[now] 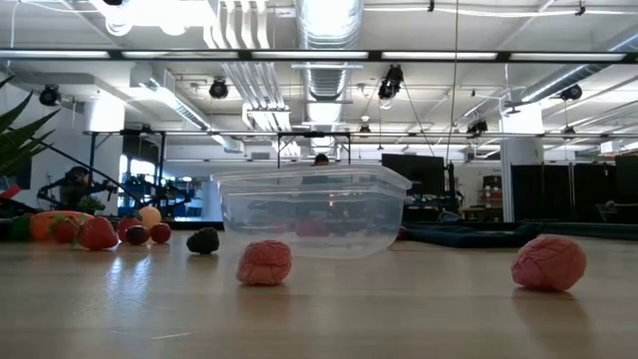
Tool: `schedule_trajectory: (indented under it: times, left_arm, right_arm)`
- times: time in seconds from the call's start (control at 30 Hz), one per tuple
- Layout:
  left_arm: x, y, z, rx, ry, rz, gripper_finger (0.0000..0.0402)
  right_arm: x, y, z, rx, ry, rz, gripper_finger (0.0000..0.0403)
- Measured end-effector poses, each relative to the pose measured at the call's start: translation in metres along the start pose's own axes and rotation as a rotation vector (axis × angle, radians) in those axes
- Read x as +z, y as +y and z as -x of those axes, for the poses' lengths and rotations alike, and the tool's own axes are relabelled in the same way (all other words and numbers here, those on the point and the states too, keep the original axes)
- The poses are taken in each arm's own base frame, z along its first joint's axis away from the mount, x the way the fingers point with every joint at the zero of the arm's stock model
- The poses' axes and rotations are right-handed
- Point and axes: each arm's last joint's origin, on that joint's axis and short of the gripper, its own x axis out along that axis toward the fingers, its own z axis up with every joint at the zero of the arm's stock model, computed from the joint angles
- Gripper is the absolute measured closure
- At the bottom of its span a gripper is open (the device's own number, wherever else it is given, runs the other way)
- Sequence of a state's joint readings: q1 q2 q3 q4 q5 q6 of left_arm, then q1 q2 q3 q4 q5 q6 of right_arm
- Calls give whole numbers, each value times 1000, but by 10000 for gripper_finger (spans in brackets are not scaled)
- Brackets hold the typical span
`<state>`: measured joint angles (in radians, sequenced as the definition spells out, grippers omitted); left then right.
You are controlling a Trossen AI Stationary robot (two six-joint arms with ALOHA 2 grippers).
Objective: Pick and placing Produce into tupperware
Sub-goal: Put the red strawberry into the transparent bin
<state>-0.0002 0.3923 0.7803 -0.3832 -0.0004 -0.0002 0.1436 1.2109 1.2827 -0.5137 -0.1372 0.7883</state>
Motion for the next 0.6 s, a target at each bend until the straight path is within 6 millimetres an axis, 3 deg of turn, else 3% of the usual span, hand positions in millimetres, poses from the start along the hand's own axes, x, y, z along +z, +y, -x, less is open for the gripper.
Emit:
schedule_trajectory:
  times: [0.13,0.37,0.6]
  left_arm:
    - [0,0,0,0,0,0,401]
    - [0,0,0,0,0,0,401]
    - [0,0,0,0,0,0,401]
  right_arm:
    - [-24,3,13,-427,297,1,380]
    - [-78,37,-4,-586,573,13,380]
    - [-150,54,-34,-809,586,16,380]
